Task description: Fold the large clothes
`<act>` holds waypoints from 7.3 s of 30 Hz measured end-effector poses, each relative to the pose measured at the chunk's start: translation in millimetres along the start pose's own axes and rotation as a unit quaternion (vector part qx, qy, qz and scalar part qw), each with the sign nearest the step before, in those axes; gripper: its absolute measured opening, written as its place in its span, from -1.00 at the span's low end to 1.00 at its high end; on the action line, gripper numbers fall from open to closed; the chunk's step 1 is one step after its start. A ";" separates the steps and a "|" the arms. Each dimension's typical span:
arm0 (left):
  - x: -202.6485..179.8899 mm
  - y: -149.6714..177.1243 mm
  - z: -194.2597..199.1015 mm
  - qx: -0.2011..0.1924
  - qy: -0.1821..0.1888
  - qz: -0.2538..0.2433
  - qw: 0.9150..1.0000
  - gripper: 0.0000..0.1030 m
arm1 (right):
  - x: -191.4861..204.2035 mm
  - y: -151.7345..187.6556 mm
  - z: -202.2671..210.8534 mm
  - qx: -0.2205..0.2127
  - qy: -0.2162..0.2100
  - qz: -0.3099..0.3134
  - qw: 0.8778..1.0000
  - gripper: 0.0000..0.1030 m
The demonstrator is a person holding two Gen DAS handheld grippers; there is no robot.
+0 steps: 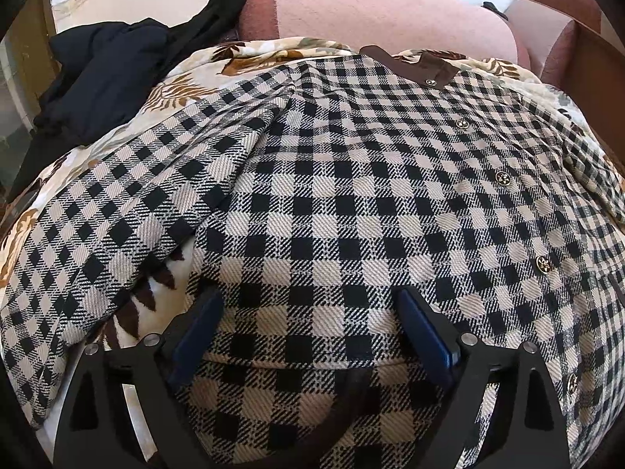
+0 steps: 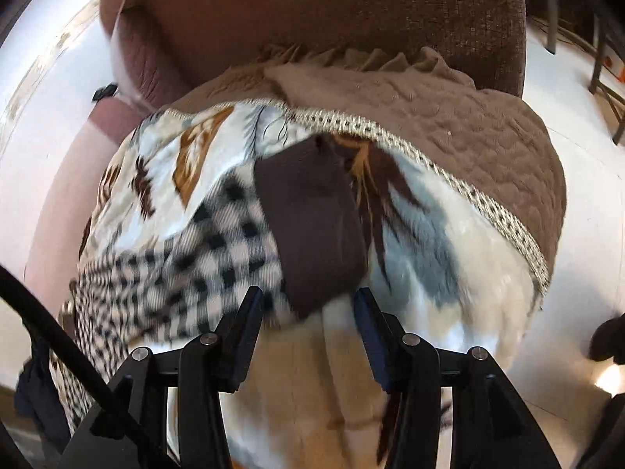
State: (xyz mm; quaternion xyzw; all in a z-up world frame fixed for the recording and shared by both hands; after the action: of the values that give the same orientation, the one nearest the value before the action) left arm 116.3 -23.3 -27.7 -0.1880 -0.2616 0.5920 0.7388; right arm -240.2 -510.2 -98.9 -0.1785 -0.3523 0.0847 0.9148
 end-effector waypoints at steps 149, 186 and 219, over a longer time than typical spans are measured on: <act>371.3 70.8 24.4 0.062 0.017 0.449 0.891 -0.94 | 451.1 627.6 47.4 0.188 -0.298 0.766 0.537 0.06; 238.5 -10.5 54.3 -0.022 0.005 0.304 0.952 0.17 | 402.9 180.5 -85.4 0.013 -0.079 0.403 0.912 -0.81; 117.4 -105.0 -13.2 0.000 0.041 0.144 0.989 0.25 | 352.8 149.8 -185.5 0.153 -0.081 0.418 0.892 -0.65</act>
State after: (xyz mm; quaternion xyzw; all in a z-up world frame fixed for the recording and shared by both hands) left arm 224.9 67.3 42.8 -0.2476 -0.2014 0.6841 0.6558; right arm 140.8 -322.6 -67.7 -0.1598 -0.3007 0.5261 0.7793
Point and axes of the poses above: each gripper's, at about its wrist camera, not at the fingertips, and z roughly against the way its jaws point, x to its left, y to its underside, the point moved 2 cm from there along -z, roughly the way its jaws point, and after that the axes turned 7 degrees about -y, right-handed, at the moved point
